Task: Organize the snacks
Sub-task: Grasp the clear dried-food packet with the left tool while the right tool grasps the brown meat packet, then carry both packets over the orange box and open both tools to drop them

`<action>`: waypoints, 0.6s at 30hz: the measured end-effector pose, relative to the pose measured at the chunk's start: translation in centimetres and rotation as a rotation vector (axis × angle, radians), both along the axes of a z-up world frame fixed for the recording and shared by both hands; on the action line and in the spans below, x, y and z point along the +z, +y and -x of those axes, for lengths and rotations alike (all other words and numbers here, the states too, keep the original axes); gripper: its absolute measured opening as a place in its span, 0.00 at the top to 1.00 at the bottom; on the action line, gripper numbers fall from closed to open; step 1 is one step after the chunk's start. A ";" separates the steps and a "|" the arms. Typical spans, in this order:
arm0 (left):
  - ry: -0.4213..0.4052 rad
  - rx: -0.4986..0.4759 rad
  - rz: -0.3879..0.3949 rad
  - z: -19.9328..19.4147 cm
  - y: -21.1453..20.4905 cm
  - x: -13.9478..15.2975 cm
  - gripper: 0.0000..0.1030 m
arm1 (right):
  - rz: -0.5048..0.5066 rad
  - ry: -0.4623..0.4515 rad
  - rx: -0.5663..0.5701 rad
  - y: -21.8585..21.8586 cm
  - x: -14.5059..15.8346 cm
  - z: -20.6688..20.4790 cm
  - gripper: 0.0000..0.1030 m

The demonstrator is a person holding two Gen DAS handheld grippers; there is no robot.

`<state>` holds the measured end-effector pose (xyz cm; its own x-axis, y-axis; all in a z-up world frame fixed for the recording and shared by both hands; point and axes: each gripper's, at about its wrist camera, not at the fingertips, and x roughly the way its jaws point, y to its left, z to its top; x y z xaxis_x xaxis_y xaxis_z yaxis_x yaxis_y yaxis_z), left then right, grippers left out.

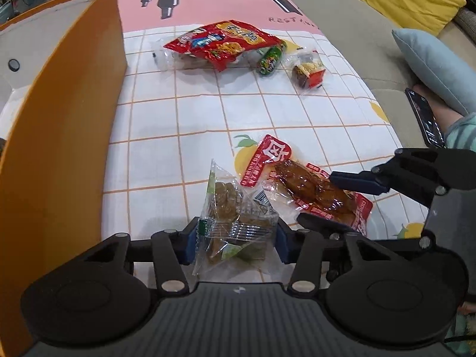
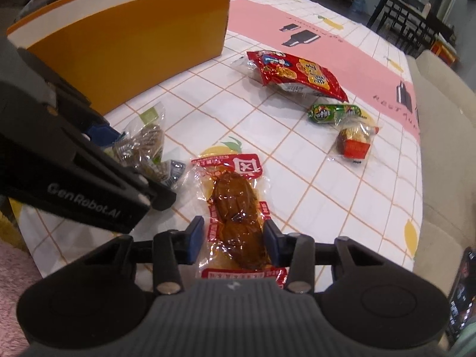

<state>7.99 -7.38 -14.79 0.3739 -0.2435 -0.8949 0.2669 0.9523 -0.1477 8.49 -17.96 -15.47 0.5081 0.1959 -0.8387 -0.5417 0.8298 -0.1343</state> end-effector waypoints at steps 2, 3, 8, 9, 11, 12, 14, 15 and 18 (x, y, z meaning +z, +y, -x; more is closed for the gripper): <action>-0.009 0.016 0.007 0.0 0.3 0.3 0.47 | 0.007 -0.026 0.009 0.2 0.4 0.4 0.61; -0.013 0.028 0.014 -0.1 0.5 0.5 0.47 | 0.009 -0.043 0.009 0.2 0.7 0.5 0.61; -0.042 0.083 0.069 -0.2 1.4 2.2 0.47 | -0.004 -0.109 -0.032 0.0 2.3 1.0 0.61; -0.048 0.090 0.079 -0.2 1.5 2.6 0.47 | -0.014 -0.118 -0.046 -0.2 2.6 1.0 0.61; -0.056 0.104 0.102 -0.2 1.7 3.3 0.47 | -0.044 -0.132 -0.075 -0.6 3.3 0.9 0.61; -0.059 0.111 0.115 -0.2 1.8 3.7 0.47 | -0.064 -0.136 -0.091 -0.8 3.7 0.8 0.61; -0.064 0.122 0.134 -0.3 2.0 4.4 0.47 | -0.097 -0.143 -0.124 -1.1 4.4 0.6 0.61; -0.069 0.127 0.145 -0.3 2.2 4.9 0.47 | -0.116 -0.146 -0.139 -1.3 4.8 0.5 0.61; -0.082 0.148 0.167 -0.6 2.9 6.4 0.47 | -0.167 -0.156 -0.168 -1.5 6.0 0.4 0.61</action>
